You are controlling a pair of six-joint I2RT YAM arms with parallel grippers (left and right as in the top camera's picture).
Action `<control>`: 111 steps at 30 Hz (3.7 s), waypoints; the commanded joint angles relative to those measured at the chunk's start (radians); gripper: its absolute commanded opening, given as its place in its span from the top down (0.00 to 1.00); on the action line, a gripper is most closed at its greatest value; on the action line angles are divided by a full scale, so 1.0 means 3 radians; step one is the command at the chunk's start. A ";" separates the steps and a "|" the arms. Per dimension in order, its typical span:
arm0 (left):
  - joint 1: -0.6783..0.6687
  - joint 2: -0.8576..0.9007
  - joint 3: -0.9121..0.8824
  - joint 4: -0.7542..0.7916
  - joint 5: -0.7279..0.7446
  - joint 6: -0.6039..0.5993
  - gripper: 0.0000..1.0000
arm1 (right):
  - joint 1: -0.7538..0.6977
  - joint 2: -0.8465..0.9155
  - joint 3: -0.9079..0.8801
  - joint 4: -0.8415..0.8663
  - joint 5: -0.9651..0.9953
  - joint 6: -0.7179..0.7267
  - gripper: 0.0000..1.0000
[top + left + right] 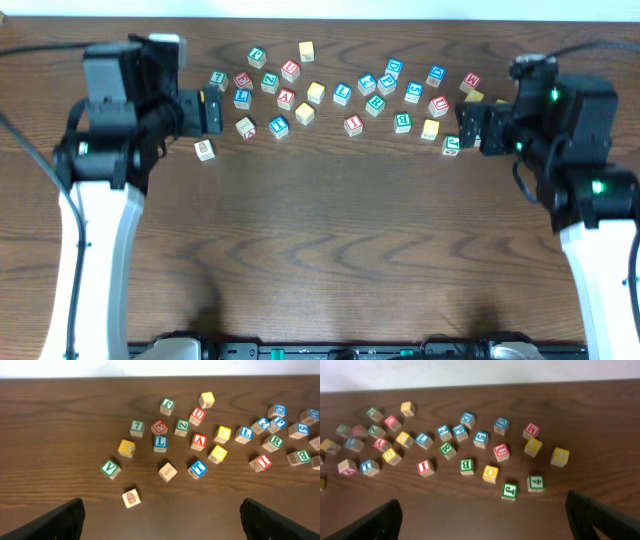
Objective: Spell out CORL
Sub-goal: 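Raise both arms and move grippers over the block cluster, then lower the left gripper onto the yellow C block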
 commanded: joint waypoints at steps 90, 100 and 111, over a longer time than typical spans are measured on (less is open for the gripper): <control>-0.1291 0.3155 0.1429 0.1181 -0.0699 -0.0253 0.29 | -0.0014 0.1144 0.0800 -0.0935 -0.0045 0.0320 0.15; -0.1284 0.3240 0.1392 0.1274 -0.0699 -0.0254 0.37 | -0.0013 0.1144 0.0791 -0.0933 -0.0045 0.0320 0.15; -0.1284 0.3342 0.1392 0.1274 -0.0697 -0.0281 0.45 | -0.0014 0.1144 0.0791 -0.0931 -0.0045 0.0319 0.14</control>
